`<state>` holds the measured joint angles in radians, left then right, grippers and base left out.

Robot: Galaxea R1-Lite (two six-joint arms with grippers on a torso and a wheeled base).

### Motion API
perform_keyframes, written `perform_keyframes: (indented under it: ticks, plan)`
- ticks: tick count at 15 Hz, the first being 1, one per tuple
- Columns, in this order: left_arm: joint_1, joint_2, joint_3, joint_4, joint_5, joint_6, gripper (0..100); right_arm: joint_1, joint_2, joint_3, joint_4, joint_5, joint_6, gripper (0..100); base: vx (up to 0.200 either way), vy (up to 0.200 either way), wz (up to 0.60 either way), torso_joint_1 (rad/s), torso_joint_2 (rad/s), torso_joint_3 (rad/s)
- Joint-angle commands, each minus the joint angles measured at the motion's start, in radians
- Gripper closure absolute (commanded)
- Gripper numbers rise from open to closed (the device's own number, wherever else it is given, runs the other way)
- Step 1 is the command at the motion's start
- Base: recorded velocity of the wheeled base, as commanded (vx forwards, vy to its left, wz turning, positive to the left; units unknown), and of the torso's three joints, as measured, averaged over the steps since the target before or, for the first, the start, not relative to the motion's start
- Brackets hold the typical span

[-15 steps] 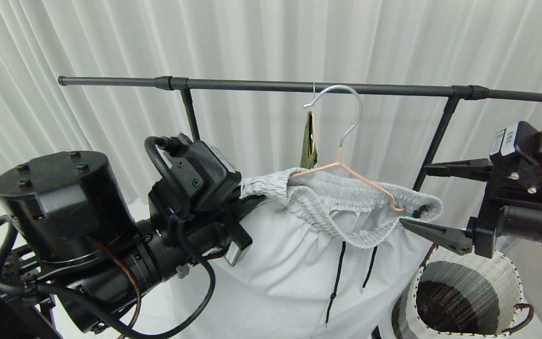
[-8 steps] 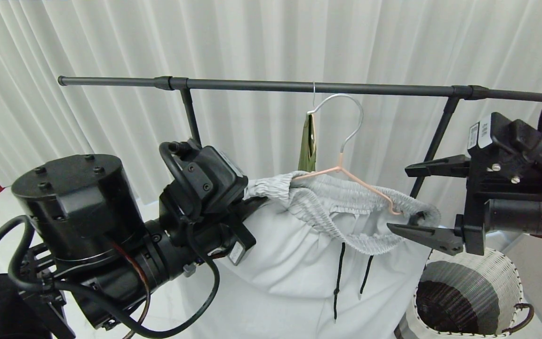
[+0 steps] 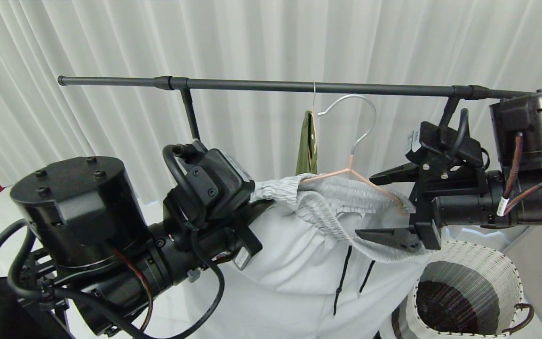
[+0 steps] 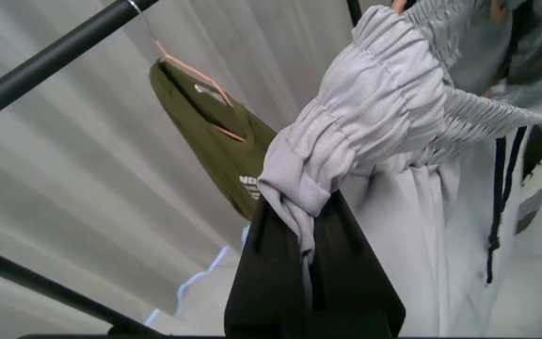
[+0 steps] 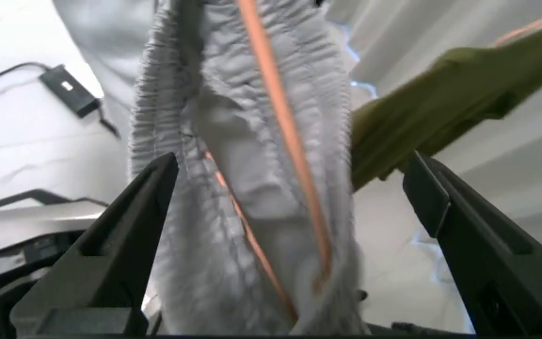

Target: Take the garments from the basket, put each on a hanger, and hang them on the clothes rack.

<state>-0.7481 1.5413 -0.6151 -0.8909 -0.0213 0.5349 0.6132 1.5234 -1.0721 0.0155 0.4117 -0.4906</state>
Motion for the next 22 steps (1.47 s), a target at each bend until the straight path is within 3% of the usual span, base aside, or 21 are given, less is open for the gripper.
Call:
perform_keyframes:
  ticks: [1,6,7,16,17,22]
  plan:
    - [-0.004,0.0,-0.002,0.0,0.0,0.011,100,0.014,0.029,0.0,0.0,0.009,0.0,0,0.0,0.0,0.0,0.0,0.0,0.0]
    - [-0.005,-0.003,-0.003,-0.002,0.0,0.013,100,0.03,0.031,0.004,0.0,0.025,0.0,0,0.0,0.0,0.0,0.0,0.0,0.0]
    - [-0.005,-0.004,-0.003,-0.002,0.0,0.013,100,0.03,0.031,0.004,0.001,0.025,0.0,100,0.0,0.0,0.0,0.0,0.0,0.0]
    - [-0.005,0.002,-0.003,-0.014,0.0,0.014,100,0.025,0.043,0.003,-0.048,0.016,0.0,100,0.0,0.0,0.0,0.0,0.0,0.0]
    - [-0.005,0.002,-0.002,-0.014,0.0,0.013,0,0.025,0.043,0.003,-0.052,0.016,0.0,100,0.0,0.0,0.0,0.0,0.0,0.0]
    - [0.001,-0.01,0.034,-0.022,0.003,0.013,0,0.019,-0.017,0.004,-0.071,0.022,-0.083,100,0.0,0.0,0.0,0.0,0.0,0.0]
